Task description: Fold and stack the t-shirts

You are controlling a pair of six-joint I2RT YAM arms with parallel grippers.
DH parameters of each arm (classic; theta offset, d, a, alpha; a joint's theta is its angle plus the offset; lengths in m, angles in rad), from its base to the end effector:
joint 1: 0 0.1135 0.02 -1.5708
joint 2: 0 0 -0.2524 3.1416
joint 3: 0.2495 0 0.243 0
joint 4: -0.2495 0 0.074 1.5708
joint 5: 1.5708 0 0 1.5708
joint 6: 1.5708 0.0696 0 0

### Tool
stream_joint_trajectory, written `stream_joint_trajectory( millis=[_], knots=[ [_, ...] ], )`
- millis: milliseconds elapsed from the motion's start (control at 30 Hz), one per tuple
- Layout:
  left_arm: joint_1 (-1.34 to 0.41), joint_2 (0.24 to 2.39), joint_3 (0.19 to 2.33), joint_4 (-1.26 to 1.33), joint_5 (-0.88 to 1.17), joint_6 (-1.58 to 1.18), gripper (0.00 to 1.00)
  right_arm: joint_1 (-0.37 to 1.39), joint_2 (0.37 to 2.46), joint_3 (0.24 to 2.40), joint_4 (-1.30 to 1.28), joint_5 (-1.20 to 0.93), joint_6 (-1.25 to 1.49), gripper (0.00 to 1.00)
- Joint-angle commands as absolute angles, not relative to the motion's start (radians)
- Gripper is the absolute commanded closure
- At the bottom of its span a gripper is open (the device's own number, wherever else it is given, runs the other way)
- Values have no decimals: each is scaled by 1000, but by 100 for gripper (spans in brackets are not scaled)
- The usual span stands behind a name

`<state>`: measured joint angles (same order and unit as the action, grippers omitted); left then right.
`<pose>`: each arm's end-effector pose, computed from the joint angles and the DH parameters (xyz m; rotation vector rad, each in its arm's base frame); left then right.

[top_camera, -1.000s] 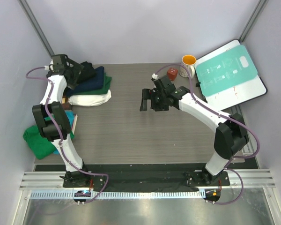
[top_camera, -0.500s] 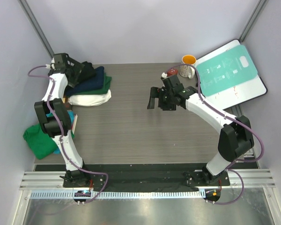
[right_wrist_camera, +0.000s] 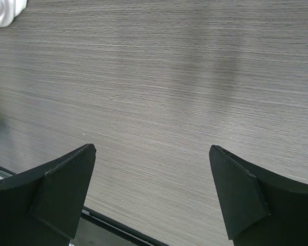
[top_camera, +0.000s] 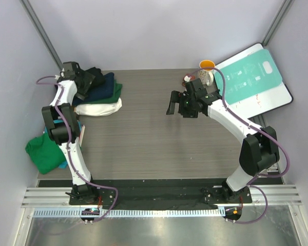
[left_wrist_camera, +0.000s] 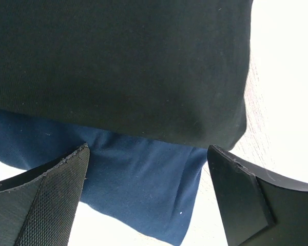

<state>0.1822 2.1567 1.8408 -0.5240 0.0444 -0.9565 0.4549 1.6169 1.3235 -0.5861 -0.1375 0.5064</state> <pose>0.4902 0.0872 0.2008 -1.3035 2.0752 -0.4044 0.3242 0.1692 0.2448 0.0024 2.5305 0.5756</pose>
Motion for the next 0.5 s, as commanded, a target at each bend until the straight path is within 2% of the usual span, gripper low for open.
stream_joint_trajectory(
  millis=[0, 233, 467],
  knots=[
    [189, 2163, 1875, -506, 9, -922, 4, 454, 1617, 1355, -584, -143, 517, 1],
    [201, 2132, 1847, -468, 9, -917, 4, 454, 1634, 1370, -580, -130, 519, 2],
    [224, 2166, 1910, -488, 14, -923, 4, 454, 1647, 1382, -577, -124, 526, 1]
  ],
)
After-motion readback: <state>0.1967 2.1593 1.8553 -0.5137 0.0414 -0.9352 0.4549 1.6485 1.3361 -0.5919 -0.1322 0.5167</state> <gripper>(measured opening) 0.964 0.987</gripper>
